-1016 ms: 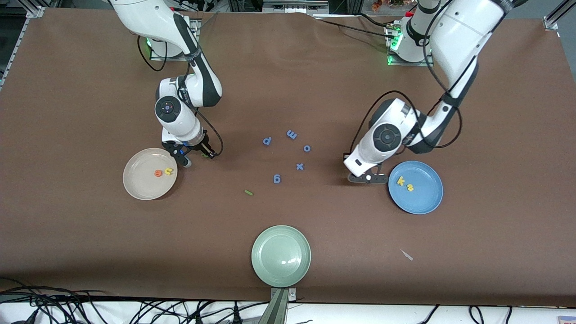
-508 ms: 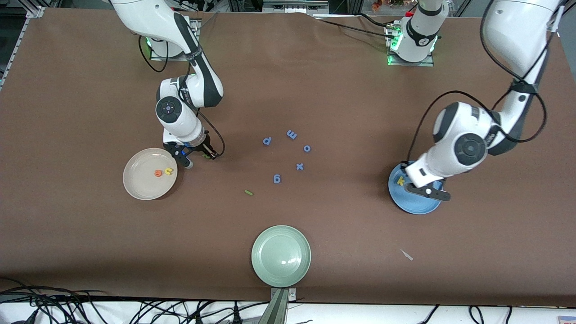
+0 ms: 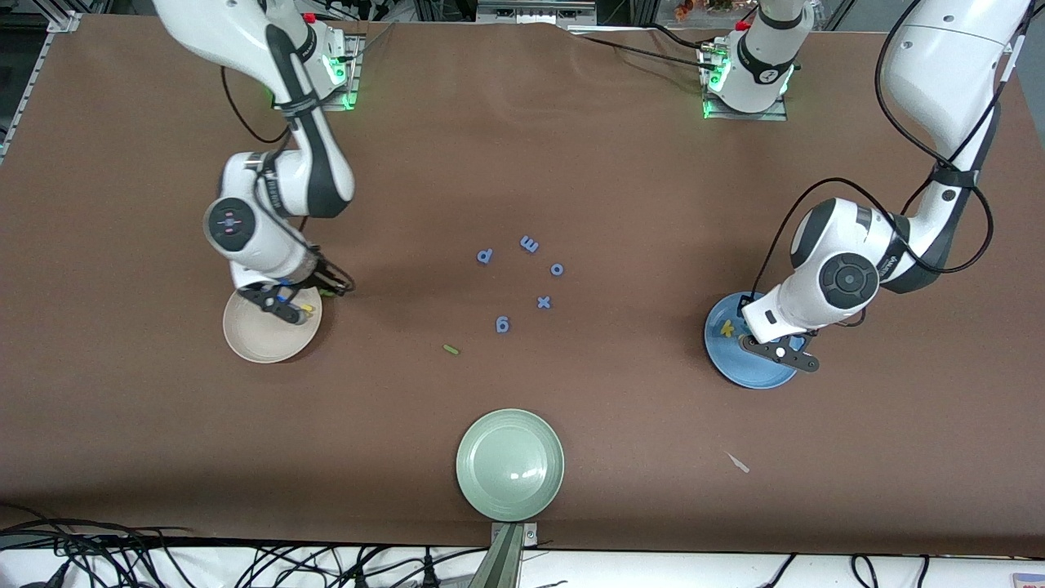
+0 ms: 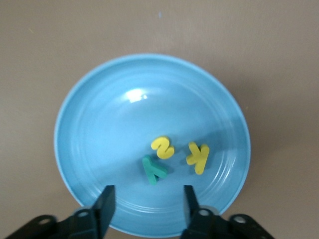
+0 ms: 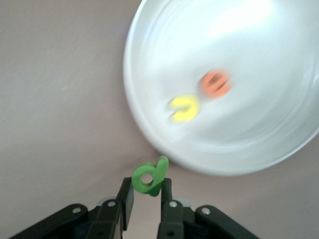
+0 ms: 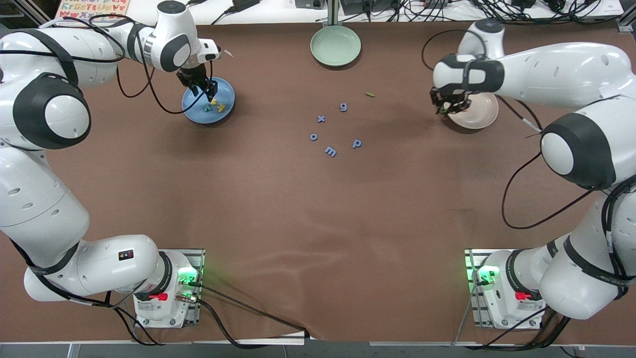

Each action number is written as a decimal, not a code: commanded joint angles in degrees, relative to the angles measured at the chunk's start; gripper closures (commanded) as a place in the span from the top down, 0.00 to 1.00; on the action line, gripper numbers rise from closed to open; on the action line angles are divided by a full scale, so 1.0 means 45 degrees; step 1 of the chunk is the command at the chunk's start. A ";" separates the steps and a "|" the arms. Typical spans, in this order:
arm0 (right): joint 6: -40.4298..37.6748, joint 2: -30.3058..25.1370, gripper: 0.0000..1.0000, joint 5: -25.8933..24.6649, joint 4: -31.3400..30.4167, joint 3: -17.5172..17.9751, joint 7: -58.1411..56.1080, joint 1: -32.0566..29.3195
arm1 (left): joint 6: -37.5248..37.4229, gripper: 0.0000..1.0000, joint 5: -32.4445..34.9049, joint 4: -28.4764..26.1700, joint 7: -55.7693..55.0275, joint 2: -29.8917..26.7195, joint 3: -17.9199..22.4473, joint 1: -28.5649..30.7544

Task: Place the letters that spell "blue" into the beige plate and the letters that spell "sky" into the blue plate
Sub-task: 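Carry the p to the white plate while the left gripper places the y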

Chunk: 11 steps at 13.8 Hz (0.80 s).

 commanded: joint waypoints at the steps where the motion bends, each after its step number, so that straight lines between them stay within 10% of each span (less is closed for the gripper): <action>1: -0.0808 0.0234 0.11 -0.0445 0.0726 -0.0652 -0.1573 -0.0104 | -0.0870 1.00 0.0200 0.0337 0.0031 -0.1080 -0.0161 -0.0126; 2: -0.0809 0.0448 0.25 -0.0485 0.0748 -0.0809 -0.2022 -0.0143 | -0.1337 1.00 0.0084 0.0416 0.0050 -0.1528 -0.0451 -0.0088; 3: -0.0809 0.0682 0.74 -0.0543 0.0748 -0.0810 -0.2278 -0.0143 | -0.1671 1.00 -0.0575 0.0552 0.0031 -0.2035 -0.0667 -0.0010; 4: -0.0809 0.0704 1.00 -0.0563 0.0767 -0.0830 -0.2319 -0.0143 | -0.2312 1.00 -0.1374 0.0863 0.0031 -0.2407 -0.0689 -0.0009; 9: -0.3637 0.1209 1.00 -0.0466 0.3670 -0.0733 -0.2202 -0.0045 | -0.7102 1.00 -0.3058 0.3931 0.0012 -0.3947 -0.0904 -0.0184; 11: -0.4147 0.1854 1.00 -0.0349 0.4824 -0.0461 -0.2241 0.0032 | -0.7123 1.00 -0.3916 0.3776 0.0050 -0.5217 0.0531 -0.0805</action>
